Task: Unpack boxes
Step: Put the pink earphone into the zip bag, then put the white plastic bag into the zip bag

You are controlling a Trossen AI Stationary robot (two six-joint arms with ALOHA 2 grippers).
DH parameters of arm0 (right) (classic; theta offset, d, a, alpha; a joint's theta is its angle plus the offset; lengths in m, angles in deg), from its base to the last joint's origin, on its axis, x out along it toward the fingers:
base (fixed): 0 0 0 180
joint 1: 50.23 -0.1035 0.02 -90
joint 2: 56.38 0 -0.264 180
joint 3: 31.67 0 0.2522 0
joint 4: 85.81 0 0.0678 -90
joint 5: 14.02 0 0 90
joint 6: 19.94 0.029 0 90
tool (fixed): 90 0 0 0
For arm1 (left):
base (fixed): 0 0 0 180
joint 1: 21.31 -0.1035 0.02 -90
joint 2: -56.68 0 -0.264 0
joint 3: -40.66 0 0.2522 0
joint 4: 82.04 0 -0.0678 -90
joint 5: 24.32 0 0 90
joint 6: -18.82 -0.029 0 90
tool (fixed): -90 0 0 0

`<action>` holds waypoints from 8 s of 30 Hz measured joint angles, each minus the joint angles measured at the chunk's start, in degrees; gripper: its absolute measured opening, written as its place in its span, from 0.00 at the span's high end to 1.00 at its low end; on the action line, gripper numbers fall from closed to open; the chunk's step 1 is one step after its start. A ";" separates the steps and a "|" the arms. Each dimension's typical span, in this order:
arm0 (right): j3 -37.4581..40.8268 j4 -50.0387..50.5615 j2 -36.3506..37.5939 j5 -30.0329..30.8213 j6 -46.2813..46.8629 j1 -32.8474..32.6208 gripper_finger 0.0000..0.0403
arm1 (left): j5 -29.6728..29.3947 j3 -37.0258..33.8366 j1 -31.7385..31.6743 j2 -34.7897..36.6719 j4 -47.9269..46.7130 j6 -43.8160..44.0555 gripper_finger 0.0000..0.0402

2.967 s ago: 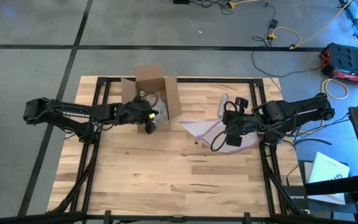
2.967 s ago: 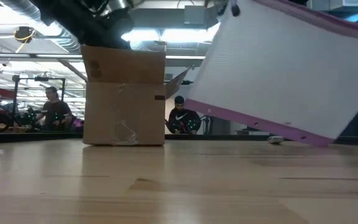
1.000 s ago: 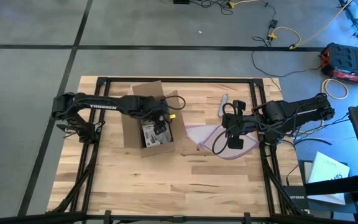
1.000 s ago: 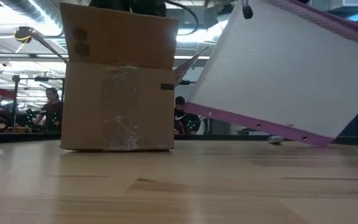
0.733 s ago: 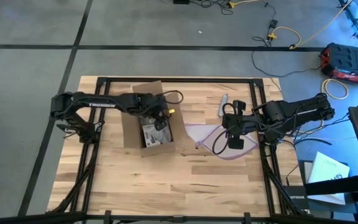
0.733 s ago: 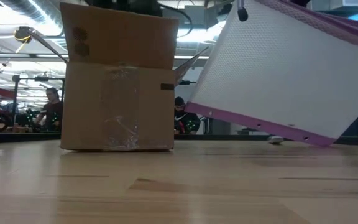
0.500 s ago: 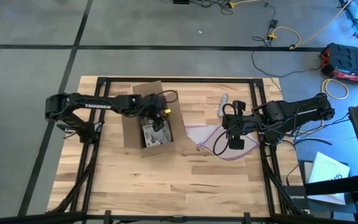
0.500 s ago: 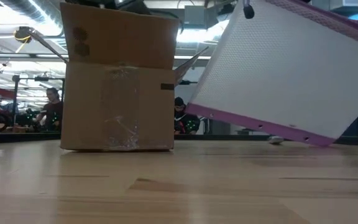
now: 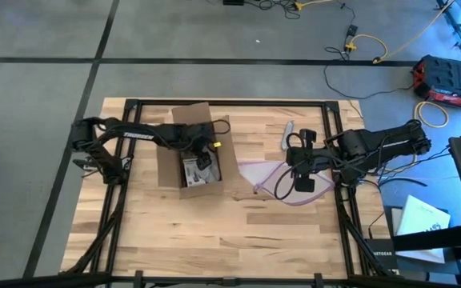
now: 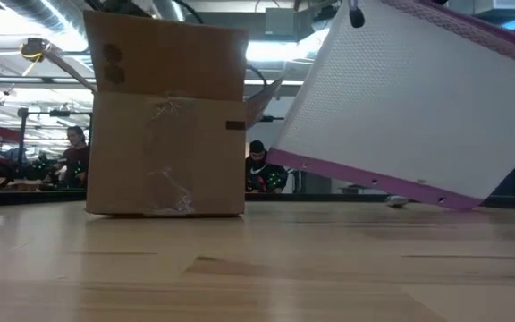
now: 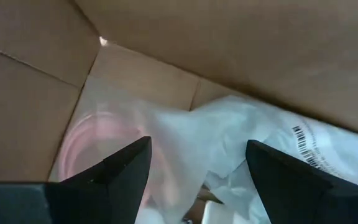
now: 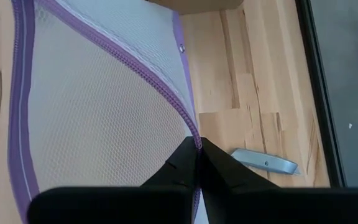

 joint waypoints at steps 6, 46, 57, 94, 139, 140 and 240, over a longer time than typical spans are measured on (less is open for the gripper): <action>0.00 -0.07 0.00 0.36 0.11 0.00 1.00 | 0.14 -0.07 0.69 -3.45 1.69 1.90 0.39; 0.00 1.84 0.00 1.70 -0.06 0.00 1.00 | -2.44 4.87 5.46 26.42 -5.97 3.40 1.00; 0.00 3.21 0.02 2.14 -0.94 0.00 1.00 | 0.48 4.87 12.41 35.20 3.69 3.34 1.00; -0.04 -2.18 -5.30 -4.85 0.51 8.04 1.00 | 12.62 17.50 30.93 7.22 43.70 -2.74 1.00; 0.02 -9.94 -7.82 -11.20 6.14 14.20 1.00 | -6.78 26.99 21.94 -19.44 44.01 -16.45 1.00; 0.02 -10.19 -7.82 -11.42 6.10 14.20 1.00 | -6.82 27.00 21.40 -19.73 42.32 -14.80 1.00; -0.02 -6.24 -7.89 -8.93 -1.06 14.25 1.00 | 6.02 -12.06 8.81 17.75 23.35 24.39 1.00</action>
